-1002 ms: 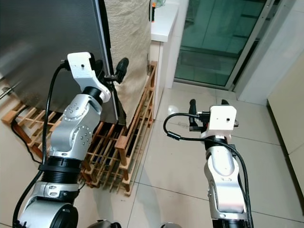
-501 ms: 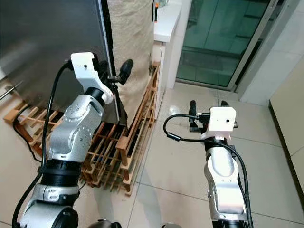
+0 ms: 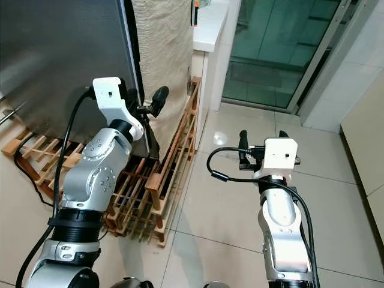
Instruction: Restocking fridge
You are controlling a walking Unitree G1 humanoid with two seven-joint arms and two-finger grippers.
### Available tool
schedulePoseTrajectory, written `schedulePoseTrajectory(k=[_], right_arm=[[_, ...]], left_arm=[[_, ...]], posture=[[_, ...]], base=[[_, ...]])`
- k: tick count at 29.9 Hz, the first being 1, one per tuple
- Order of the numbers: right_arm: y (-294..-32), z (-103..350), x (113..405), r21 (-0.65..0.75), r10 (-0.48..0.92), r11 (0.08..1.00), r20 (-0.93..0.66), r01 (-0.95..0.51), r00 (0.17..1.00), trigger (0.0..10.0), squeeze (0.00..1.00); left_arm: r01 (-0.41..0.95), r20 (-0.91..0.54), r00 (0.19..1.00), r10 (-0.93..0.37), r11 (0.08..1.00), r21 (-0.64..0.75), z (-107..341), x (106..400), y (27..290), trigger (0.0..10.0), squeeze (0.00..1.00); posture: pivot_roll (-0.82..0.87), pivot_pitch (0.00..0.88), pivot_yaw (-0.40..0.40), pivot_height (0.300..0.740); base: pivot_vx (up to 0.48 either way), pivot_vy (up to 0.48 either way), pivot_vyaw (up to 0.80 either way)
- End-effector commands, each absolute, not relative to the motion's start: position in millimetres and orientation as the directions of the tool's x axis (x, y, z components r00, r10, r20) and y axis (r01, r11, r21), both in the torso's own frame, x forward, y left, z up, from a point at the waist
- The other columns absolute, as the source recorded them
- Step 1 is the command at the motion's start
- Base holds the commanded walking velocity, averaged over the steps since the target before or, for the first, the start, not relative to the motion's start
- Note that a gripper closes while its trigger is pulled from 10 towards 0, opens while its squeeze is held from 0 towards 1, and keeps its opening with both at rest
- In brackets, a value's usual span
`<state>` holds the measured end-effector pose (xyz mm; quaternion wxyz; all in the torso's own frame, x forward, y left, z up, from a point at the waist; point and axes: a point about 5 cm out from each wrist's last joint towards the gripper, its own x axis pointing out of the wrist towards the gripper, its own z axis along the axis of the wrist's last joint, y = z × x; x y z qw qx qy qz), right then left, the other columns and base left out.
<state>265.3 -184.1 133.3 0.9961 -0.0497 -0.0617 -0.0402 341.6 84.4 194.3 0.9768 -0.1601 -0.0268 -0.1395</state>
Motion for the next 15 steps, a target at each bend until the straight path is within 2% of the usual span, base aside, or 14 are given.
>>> schedulePoseTrajectory(k=[1,8,10,15], right_arm=[[-187.0,135.0,266.3,-0.104,-0.078,0.99,0.133,0.093,0.988,10.0,0.0],[-184.6,134.3,266.7,-0.104,-0.068,0.991,0.129,0.082,0.989,10.0,0.0],[-184.4,134.0,267.4,-0.103,-0.064,0.992,0.127,0.078,0.99,10.0,0.0],[-184.2,134.1,266.6,-0.101,-0.07,0.991,0.128,0.083,0.989,10.0,0.0]], left_arm=[[0.29,0.098,0.957,-0.273,0.901,-0.322,197.1,344.1,79.8,10.0,0.0],[0.429,0.128,0.903,-0.409,0.855,-0.292,203.7,348.7,49.5,10.0,0.0],[0.512,0.164,0.859,-0.485,0.811,-0.283,213.7,353.7,29.2,10.0,0.0],[0.573,0.196,0.819,-0.539,0.755,-0.318,222.2,350.2,10.1,10.0,0.0]], posture=[[-0.15,0.0,0.002,0.74],[-0.16,0.0,-0.005,0.74],[-0.16,0.0,0.0,0.74],[-0.18,0.0,0.013,0.74]], base=[[0.0,0.0,0.0],[0.0,0.0,0.0],[0.0,0.0,0.0],[0.0,0.0,0.0]])
